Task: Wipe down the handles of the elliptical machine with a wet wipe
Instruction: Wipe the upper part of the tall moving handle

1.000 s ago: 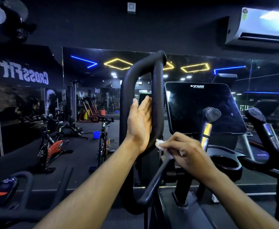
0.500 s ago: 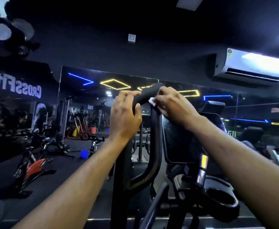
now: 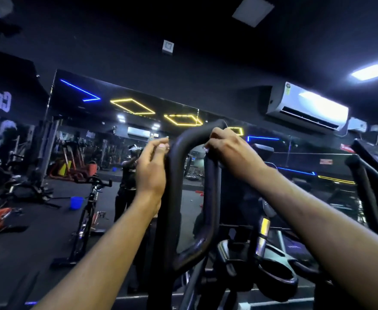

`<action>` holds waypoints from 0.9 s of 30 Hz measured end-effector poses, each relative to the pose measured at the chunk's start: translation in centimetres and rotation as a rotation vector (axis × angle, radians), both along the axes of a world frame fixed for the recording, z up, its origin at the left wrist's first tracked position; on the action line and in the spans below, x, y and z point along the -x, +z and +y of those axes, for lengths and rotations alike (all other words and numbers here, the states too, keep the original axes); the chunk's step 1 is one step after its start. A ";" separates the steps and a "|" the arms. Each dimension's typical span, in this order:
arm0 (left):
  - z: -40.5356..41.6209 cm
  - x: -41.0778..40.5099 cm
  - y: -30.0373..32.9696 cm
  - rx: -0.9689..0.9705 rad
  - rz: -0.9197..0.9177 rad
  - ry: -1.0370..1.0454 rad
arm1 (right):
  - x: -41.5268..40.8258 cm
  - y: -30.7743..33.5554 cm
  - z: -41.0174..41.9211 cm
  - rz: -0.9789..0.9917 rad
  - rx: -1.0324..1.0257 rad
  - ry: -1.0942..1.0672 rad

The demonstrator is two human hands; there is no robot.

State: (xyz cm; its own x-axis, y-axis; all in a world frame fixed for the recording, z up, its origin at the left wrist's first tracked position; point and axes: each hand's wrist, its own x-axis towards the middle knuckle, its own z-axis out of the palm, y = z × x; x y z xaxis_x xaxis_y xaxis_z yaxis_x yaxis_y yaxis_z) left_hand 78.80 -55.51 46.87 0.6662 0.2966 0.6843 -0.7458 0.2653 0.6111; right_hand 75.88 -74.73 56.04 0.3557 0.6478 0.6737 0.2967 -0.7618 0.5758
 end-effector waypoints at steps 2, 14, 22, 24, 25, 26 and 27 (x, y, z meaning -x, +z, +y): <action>0.2 -0.1 -0.9 0.062 0.185 -0.303 | 0.4 -0.8 0.4 0.028 0.057 -0.048; -0.4 -2.1 -4.6 0.079 0.363 -0.831 | 2.1 -3.0 1.3 0.025 0.251 -0.222; -0.4 -1.5 -6.7 0.035 0.331 -0.822 | 2.8 -3.7 2.4 0.042 0.087 -0.291; -0.3 -1.4 -7.2 0.042 0.298 -0.795 | 3.4 -4.7 2.2 0.089 0.149 -0.289; -0.2 -1.3 -7.4 0.034 0.288 -0.785 | 4.0 -4.9 1.9 0.132 0.178 -0.283; 0.0 -1.1 -7.5 0.026 0.283 -0.779 | 4.7 -4.9 1.7 0.172 0.191 -0.281; 0.1 -0.9 -7.6 0.022 0.282 -0.774 | 5.1 -4.7 1.4 0.192 0.189 -0.270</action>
